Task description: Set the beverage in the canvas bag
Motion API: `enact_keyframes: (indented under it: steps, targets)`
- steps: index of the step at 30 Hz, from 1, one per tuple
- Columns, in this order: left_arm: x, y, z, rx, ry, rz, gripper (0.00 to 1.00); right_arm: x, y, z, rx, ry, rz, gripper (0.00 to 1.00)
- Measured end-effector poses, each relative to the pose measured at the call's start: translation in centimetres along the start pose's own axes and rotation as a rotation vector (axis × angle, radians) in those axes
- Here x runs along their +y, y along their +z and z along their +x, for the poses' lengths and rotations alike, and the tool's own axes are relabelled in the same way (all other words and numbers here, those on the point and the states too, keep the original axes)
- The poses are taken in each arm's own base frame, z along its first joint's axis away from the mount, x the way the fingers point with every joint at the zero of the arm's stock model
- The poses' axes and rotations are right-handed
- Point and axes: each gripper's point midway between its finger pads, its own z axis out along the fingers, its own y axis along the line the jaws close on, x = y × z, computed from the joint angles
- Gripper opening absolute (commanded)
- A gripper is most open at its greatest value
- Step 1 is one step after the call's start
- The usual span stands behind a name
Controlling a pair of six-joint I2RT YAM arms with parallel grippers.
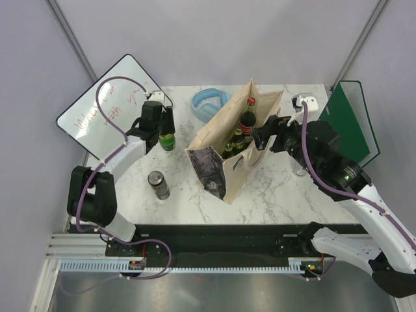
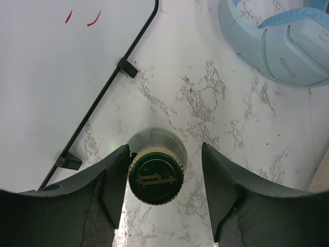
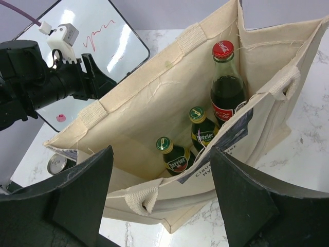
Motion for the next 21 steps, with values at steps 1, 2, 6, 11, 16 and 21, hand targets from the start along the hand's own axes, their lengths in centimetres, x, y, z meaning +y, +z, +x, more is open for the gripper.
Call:
enact_keyframes:
  steps: [1, 2, 6, 11, 16, 21]
  targets:
    - [0.1, 0.1, 0.0, -0.011, 0.003, -0.001, 0.58, 0.0, 0.1, -0.1, -0.002, 0.001, -0.001, 0.83]
    - [0.1, 0.2, 0.0, -0.023, 0.007, -0.002, 0.57, 0.0, 0.2, 0.0, -0.001, 0.000, 0.000, 0.83]
    - [0.2, 0.5, -0.2, -0.064, 0.018, 0.001, 0.52, 0.0, 0.5, 0.2, 0.007, -0.001, 0.003, 0.83]
    - [0.1, 0.6, -0.5, -0.103, 0.027, 0.012, 0.45, 0.1, 0.6, 0.2, 0.006, -0.001, 0.002, 0.83]
    - [-0.2, 0.7, -0.7, -0.128, 0.051, 0.035, 0.57, 0.1, 0.6, 0.1, 0.004, 0.000, 0.001, 0.83]
    - [-0.8, 0.7, -1.8, -0.175, 0.061, 0.067, 0.44, 0.2, 0.9, 0.0, -0.001, 0.000, -0.002, 0.83]
